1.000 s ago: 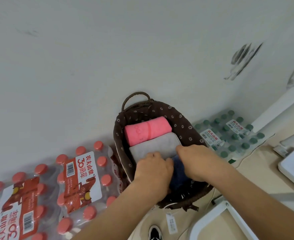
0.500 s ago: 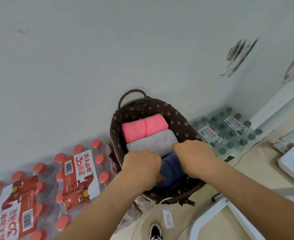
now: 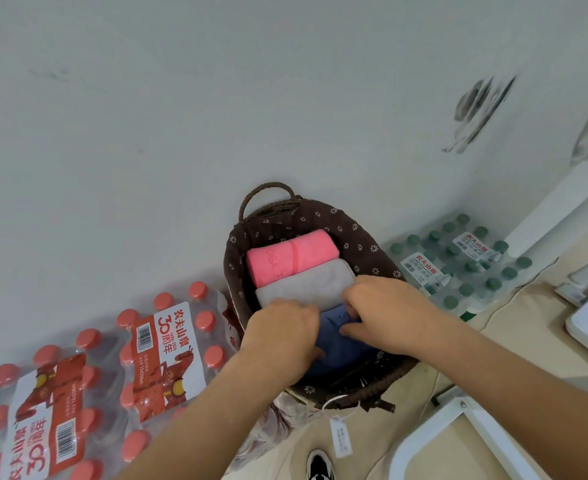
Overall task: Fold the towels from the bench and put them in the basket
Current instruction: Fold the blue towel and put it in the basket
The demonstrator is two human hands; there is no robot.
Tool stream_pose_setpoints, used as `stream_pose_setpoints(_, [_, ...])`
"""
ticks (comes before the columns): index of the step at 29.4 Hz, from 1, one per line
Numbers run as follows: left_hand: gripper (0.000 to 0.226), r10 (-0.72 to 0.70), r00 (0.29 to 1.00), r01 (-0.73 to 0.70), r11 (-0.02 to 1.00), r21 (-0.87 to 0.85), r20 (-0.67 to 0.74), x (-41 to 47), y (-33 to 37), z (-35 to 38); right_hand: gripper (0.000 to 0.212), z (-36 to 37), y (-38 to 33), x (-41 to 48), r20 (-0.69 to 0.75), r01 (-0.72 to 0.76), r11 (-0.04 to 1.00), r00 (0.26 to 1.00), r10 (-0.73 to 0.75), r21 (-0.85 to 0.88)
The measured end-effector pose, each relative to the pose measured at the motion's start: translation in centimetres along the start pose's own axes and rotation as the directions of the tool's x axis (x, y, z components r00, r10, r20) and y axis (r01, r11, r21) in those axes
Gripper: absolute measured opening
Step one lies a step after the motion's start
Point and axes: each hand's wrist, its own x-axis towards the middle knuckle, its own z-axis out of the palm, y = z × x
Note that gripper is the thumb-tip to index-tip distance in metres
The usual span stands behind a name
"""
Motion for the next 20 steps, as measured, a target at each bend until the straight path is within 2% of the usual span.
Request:
stream_pose_setpoints(3, [0.039,0.008,1.000,-0.008,0.999,0.040,-0.007,-0.4,0.3,-0.1,0.036,0.1,0.2,0.7,0.037,0.001,1.000,0.999,0.000,-0.013])
stream_pose_setpoints(8, [0.029,0.078,0.985,-0.076,0.997,-0.021,0.156,-0.3,0.6,-1.4,0.040,0.5,-0.3,1.0,0.131,0.038,0.991,0.991,-0.021,-0.126])
stream_pose_setpoints(12, [0.032,0.138,0.962,-0.116,0.988,-0.103,0.236,-0.9,1.6,-3.3,0.040,0.1,-0.1,1.7,0.137,0.052,0.983,0.990,-0.028,-0.174])
stream_pose_setpoints(16, [0.035,0.120,0.966,-0.097,0.990,-0.107,0.231,-1.0,1.3,-2.8,0.056,-0.2,-0.5,1.5,0.108,0.060,0.974,0.993,-0.036,-0.219])
stream_pose_setpoints(20, [0.038,0.069,0.990,-0.077,0.995,0.061,0.119,0.0,1.7,0.1,0.062,-0.4,-0.8,1.4,0.129,0.079,0.972,0.990,-0.051,-0.221])
